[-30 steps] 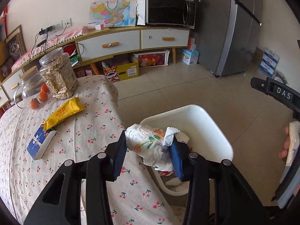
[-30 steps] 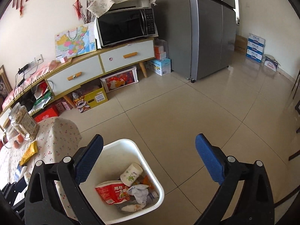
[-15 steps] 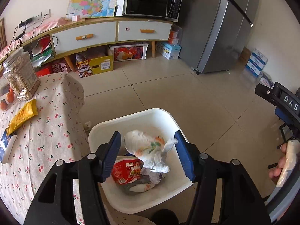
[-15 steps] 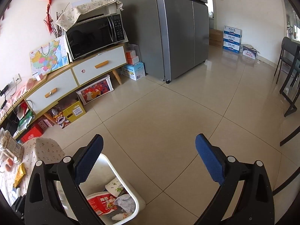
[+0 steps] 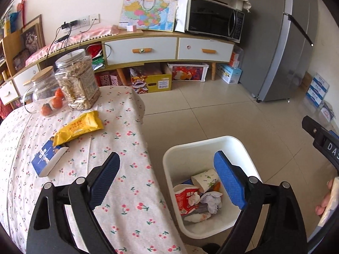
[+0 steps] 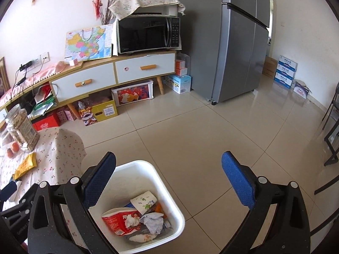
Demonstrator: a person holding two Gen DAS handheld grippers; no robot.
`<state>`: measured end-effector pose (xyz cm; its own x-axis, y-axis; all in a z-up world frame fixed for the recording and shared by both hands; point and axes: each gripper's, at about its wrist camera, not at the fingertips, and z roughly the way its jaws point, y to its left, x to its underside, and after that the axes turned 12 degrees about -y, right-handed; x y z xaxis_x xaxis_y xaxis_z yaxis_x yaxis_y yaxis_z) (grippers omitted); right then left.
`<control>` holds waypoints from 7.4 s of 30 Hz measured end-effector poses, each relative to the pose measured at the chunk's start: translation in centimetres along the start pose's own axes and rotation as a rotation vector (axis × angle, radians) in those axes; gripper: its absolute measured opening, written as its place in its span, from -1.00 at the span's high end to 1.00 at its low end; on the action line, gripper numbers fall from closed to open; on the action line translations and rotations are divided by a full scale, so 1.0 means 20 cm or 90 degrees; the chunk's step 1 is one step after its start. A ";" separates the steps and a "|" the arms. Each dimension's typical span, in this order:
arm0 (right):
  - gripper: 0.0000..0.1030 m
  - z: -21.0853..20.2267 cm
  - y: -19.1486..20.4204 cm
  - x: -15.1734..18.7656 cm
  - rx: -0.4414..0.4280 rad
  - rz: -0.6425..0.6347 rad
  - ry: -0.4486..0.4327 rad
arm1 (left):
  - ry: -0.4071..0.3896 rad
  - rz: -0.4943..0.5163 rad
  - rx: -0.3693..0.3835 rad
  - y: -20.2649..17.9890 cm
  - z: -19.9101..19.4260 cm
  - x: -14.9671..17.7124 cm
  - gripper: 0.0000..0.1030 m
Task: Collect trash
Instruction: 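Move back to the table and grasp the blue biscuit box with the right tool, then grasp the yellow snack bag with the left tool while the right tool holds the box, then carry the box and bag over the white bin and release both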
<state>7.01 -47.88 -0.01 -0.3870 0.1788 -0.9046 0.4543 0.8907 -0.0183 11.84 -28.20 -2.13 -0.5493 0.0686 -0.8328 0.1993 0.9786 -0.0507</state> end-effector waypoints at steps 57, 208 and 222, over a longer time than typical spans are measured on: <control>-0.88 0.03 2.15 0.54 -0.279 -0.107 0.282 | 0.048 -0.275 -0.275 1.87 -0.31 0.43 -0.71; -0.52 0.11 -0.11 -0.02 -0.159 0.115 0.073 | 0.009 0.066 0.183 -0.16 -0.03 -0.03 0.84; -0.77 0.15 -0.38 -0.07 -0.063 0.210 0.044 | 0.056 0.084 0.219 -0.44 0.17 -0.01 0.77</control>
<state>6.40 -56.12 0.12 -0.2868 0.4879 -0.8244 0.4855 0.8159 0.3140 12.90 -37.42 -3.37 -0.5655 0.2213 -0.7945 0.5255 0.8391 -0.1403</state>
